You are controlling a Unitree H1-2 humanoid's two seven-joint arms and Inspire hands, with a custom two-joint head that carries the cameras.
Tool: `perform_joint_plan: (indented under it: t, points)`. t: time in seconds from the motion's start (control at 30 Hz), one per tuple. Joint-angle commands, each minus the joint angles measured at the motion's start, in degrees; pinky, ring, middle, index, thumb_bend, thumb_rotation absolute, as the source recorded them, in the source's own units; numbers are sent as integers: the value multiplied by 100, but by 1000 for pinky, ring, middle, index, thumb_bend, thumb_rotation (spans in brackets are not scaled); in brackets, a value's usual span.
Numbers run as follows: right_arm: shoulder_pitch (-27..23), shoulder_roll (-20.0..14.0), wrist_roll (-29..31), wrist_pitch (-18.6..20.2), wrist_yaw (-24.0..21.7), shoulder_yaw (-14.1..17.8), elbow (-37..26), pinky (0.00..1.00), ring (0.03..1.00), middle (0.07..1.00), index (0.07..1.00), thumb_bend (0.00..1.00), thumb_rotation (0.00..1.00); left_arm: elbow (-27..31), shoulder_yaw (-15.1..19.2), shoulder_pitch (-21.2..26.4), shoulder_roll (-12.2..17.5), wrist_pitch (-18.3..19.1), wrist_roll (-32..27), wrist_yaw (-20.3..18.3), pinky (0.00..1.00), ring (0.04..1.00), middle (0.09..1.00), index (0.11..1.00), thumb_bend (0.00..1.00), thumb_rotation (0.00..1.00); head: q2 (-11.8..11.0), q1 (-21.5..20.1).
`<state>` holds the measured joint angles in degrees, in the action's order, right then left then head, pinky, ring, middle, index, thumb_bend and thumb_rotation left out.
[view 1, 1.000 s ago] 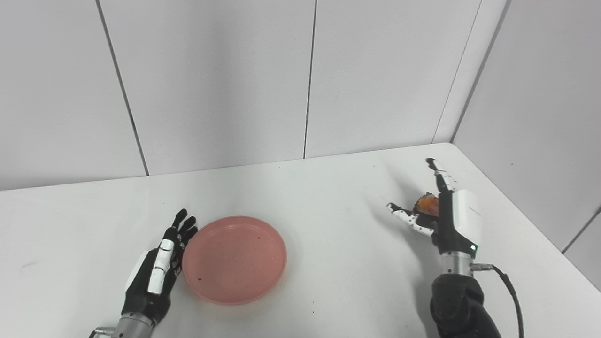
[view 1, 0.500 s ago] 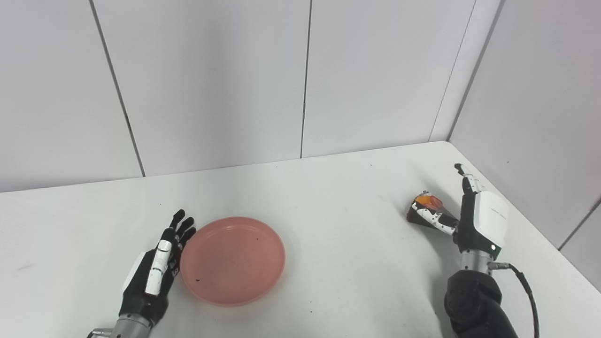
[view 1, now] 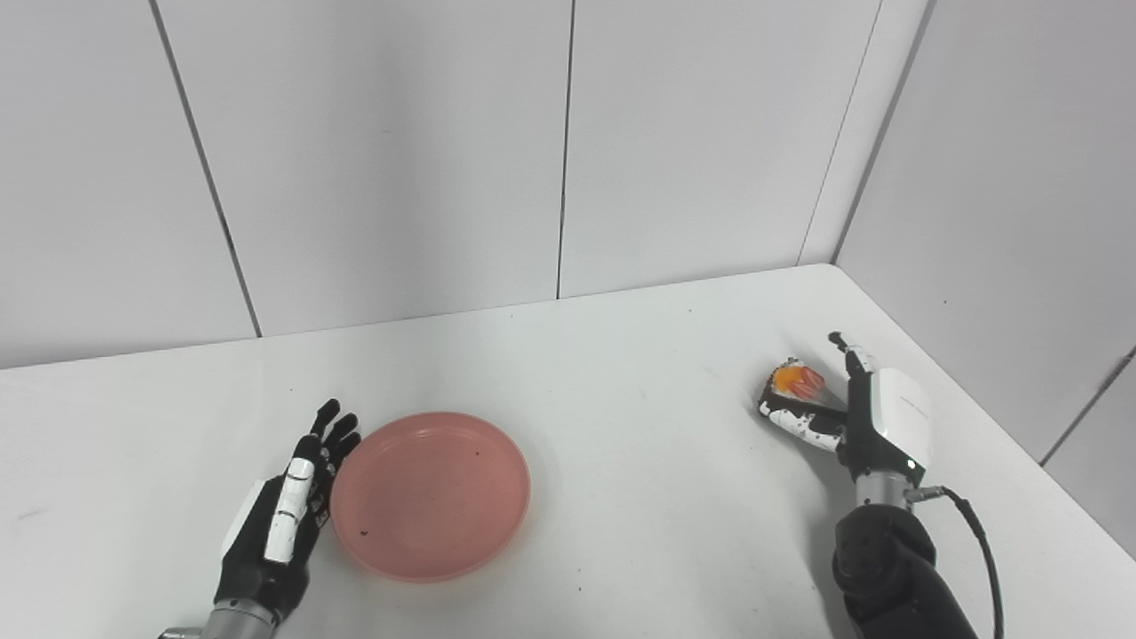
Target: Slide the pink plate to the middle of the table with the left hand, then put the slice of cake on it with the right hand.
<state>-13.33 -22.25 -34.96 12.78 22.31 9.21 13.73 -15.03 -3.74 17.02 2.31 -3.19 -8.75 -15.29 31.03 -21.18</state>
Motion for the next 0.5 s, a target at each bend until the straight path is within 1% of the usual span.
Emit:
perform_joint_plan:
  t: [0.0, 0.07, 0.1, 0.13, 0.2, 0.23, 0.3, 0.33, 0.37, 0.43, 0.47]
  points:
    - [-211, -163, -14, 123, -2, 0, -86, 601, 747, 838, 826, 907, 421, -114, 0, -118, 23, -86, -4, -42, 960, 969, 972, 975, 764, 991, 4, 1]
    - [-208, -175, 42, 143, -59, -15, -88, 601, 744, 839, 826, 909, 419, -117, -7, -117, 28, -97, 7, -49, 961, 969, 973, 976, 763, 992, 4, 1]
    - [-204, -181, 75, 143, -94, -17, -93, 633, 761, 839, 827, 908, 405, -114, -12, -117, 33, -91, 13, -55, 964, 972, 975, 978, 762, 997, 4, 1]
    - [-200, -189, 100, 141, -124, -21, -95, 643, 767, 839, 828, 908, 400, -112, -15, -117, 36, -86, 14, -60, 966, 973, 976, 979, 761, 999, 4, 1]
    - [-193, -211, 109, 142, -140, -36, -83, 640, 752, 818, 818, 901, 378, -91, -16, -122, 35, -60, 5, -69, 969, 975, 977, 981, 763, 1000, 11, 9]
    - [-197, -219, 110, 129, -123, -40, -54, 615, 723, 791, 802, 878, 322, -97, -12, -122, 30, -73, -3, -70, 967, 976, 978, 981, 762, 999, 6, 18]
    - [-213, -214, 149, 84, -74, -19, 2, 581, 678, 745, 769, 833, 242, -105, -8, -122, 17, -88, 12, -43, 961, 971, 974, 978, 767, 996, 6, 18]
    - [-225, -203, 173, -7, 20, 3, 54, 521, 615, 681, 723, 795, 178, -104, -10, -121, 14, -87, 20, -37, 960, 969, 973, 977, 770, 997, 3, 18]
    - [-236, -199, 186, -119, 131, 16, 116, 511, 604, 670, 715, 790, 169, -100, -14, -121, 16, -83, 24, -40, 960, 969, 973, 977, 770, 997, 3, 18]
    - [-255, -182, 255, -367, 364, 45, 224, 447, 529, 596, 660, 750, 91, -111, -19, -121, 19, -108, 27, -49, 965, 972, 975, 978, 768, 1000, 3, 18]
    - [-260, -181, 276, -429, 442, 43, 254, 415, 490, 518, 586, 615, 38, -116, -19, -122, 19, -120, 31, -47, 963, 971, 975, 977, 767, 999, 3, 18]
